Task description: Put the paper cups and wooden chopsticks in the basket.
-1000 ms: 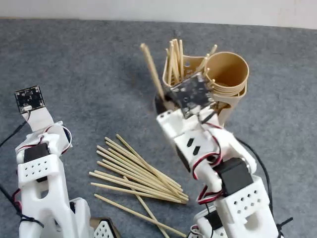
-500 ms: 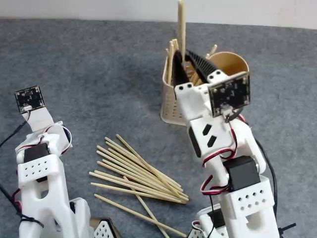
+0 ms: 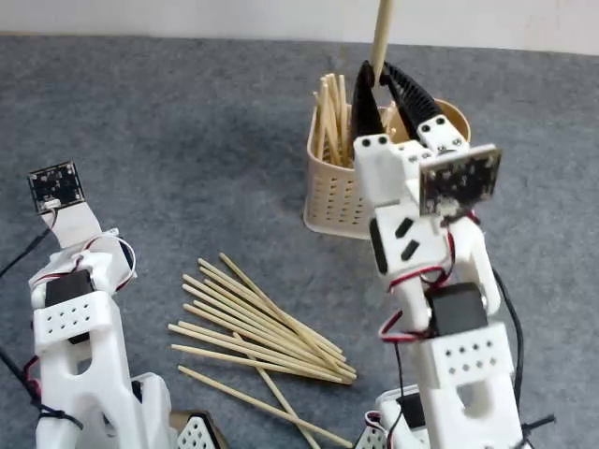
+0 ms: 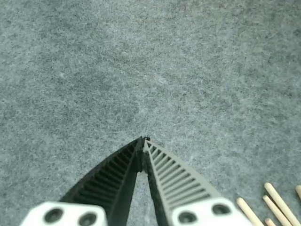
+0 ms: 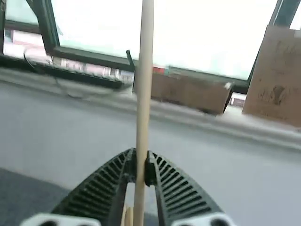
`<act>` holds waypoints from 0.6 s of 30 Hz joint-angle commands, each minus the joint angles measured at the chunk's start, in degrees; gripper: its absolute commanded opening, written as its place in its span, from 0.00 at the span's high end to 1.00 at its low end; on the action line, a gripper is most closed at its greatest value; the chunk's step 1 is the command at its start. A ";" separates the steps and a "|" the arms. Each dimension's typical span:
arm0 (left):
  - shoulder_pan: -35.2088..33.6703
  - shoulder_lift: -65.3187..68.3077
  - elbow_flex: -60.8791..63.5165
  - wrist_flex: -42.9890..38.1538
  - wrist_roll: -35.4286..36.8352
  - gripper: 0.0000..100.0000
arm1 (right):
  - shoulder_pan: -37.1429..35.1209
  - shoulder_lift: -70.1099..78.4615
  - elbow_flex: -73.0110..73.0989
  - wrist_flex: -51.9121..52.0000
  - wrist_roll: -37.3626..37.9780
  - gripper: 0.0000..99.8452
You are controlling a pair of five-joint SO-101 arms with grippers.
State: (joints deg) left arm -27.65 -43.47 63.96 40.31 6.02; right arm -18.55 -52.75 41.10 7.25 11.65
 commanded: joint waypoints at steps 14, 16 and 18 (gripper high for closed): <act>-0.57 -1.36 1.89 -4.48 -0.35 0.99 | 0.48 7.69 4.62 -4.53 -0.88 0.94; -0.57 -1.36 1.89 -4.48 -0.35 0.99 | 0.48 7.52 4.62 -4.44 -2.90 0.90; -0.57 -1.36 1.89 -4.48 -0.35 0.99 | 0.57 7.43 4.35 -4.44 -6.15 0.89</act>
State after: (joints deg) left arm -27.74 -43.47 66.15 36.79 6.02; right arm -18.46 -44.48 46.46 3.74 9.01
